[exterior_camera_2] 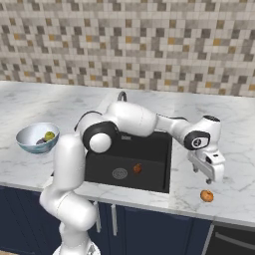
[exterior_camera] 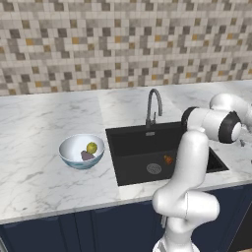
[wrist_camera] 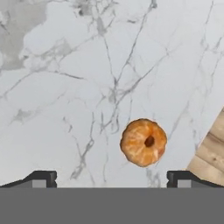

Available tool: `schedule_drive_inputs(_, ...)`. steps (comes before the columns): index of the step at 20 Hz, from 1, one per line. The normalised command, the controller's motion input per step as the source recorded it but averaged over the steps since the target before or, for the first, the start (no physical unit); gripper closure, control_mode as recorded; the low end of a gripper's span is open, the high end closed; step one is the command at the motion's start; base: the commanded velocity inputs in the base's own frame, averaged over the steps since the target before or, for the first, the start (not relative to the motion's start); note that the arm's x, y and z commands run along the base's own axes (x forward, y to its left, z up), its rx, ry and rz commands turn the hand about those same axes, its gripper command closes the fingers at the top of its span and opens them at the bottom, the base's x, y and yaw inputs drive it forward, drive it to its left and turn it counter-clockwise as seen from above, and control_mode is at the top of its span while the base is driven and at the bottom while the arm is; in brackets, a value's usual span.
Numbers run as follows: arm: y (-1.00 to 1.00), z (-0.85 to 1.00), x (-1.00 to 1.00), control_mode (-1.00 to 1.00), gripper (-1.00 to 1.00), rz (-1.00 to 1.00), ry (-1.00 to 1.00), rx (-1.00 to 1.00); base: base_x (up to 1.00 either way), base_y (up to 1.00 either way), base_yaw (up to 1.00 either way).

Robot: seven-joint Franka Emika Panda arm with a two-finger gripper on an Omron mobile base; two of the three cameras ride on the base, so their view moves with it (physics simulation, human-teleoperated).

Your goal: There is a mixed pile of frozen fruits and vegetables on the counter. Locate all the frozen vegetables and place the items in a bowl on the counter. Take all the frozen fruits and defrost them in a running sink.

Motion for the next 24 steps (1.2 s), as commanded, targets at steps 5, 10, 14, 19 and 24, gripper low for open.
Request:
schedule_drive_inputs(5, -0.4, -0.1, -0.3, -1.0, -1.0, -0.11, 0.05, 0.01, 0.0, 0.0, 0.0)
schedule_drive_inputs(10, 0.02, -0.1, -0.06, -1.0, -1.0, -0.03, 0.02, 0.02, 0.0, 0.0, 0.0)
schedule_drive_inputs(14, 0.0, -0.35, -0.19, -1.0, -1.0, -0.11, 0.0, 0.04, 0.0, 0.0, 0.0)
schedule_drive_inputs(19, 0.0, -0.36, -0.18, -1.0, -1.0, -0.11, 0.0, 0.04, 0.0, 0.0, 0.0)
schedule_drive_inputs(24, 0.05, -0.32, -0.08, -1.0, -1.0, -0.1, 0.0, 0.05, 0.0, 0.0, 0.0)
